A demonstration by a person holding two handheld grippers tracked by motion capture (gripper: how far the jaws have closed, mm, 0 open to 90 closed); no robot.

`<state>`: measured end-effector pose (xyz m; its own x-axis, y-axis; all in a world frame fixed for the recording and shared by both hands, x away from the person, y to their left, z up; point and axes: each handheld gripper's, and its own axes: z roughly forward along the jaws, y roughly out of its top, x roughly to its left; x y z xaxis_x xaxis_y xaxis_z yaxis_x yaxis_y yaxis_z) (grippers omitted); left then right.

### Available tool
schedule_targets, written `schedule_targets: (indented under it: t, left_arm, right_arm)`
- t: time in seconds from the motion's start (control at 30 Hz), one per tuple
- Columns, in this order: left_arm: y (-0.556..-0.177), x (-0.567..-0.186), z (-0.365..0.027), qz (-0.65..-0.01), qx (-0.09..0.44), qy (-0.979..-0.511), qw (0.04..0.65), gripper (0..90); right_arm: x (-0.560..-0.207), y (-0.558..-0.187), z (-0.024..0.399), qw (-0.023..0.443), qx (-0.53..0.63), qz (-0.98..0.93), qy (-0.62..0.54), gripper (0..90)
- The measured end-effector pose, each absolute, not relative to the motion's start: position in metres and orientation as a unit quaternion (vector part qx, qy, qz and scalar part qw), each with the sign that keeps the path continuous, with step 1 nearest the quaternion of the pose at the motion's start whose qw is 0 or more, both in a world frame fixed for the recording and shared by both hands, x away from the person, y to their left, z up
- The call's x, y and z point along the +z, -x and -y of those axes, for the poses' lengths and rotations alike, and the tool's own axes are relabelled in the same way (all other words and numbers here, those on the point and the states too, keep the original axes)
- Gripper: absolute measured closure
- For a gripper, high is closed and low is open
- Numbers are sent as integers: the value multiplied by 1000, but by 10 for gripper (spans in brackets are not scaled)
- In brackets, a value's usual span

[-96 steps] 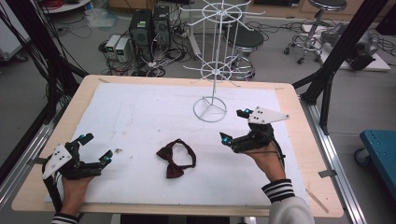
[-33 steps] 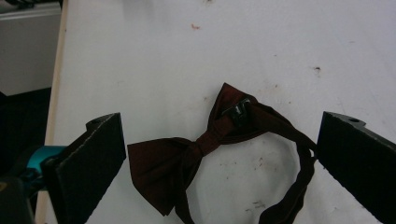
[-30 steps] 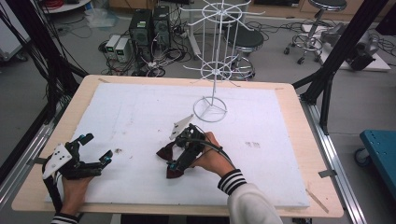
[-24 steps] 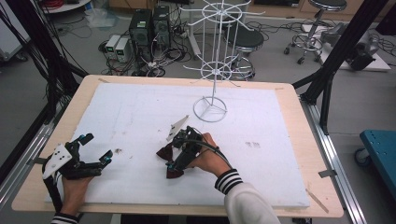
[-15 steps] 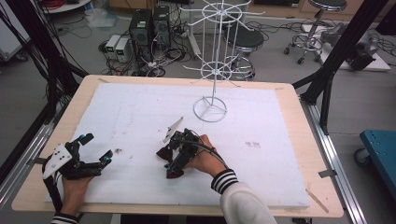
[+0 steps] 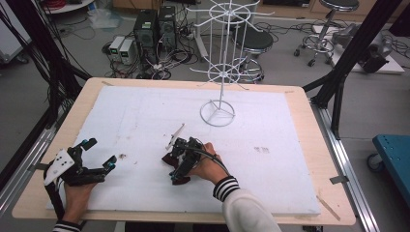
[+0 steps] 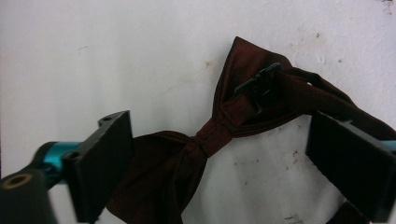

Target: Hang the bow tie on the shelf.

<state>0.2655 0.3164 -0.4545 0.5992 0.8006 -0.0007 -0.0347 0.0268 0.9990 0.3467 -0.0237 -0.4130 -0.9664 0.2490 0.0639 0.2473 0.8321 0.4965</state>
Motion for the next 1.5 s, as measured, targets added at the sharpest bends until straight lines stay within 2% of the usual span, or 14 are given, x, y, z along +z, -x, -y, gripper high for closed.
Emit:
schedule_targets:
  t: [0.07, 0.27, 0.43, 0.7, 0.83, 0.87, 0.9, 0.97, 1.0, 1.5]
  left_arm:
    - [-265, -454, -317, -310, 322, -619, 645, 18]
    - [-265, -454, -317, -310, 323, -619, 646, 18]
    - [-265, -454, -317, -311, 322, -618, 646, 18]
    - [-265, -454, -317, -311, 323, -618, 646, 18]
    - [-265, -454, -317, -310, 323, -619, 645, 18]
    - [-265, -454, -317, -310, 323, -619, 646, 18]
    - [-265, -454, -317, -310, 323, -619, 645, 18]
    - [-265, -454, -317, -310, 323, -619, 645, 18]
    - [-265, -454, -317, -310, 323, -619, 646, 18]
    - [-265, -454, -316, -310, 323, -618, 646, 18]
  right_arm:
    - [-413, -347, 23, 4, 257, -957, -131, 169]
    - [-415, -349, 23, -3, 253, -957, -143, 179]
    - [-416, -349, 22, -18, 237, -959, -152, 255]
    - [-415, -347, 18, -6, 223, -964, -144, 388]
    - [-415, -344, 13, -5, 208, -969, -134, 481]
    - [-414, -344, 13, -13, 203, -969, -139, 558]
    - [-414, -344, 13, -13, 203, -969, -139, 558]
    - [-413, -345, 13, -22, 208, -969, -132, 658]
    - [-412, -345, 13, -36, 202, -969, -141, 741]
    - [-410, -345, 14, -35, 211, -968, -129, 765]
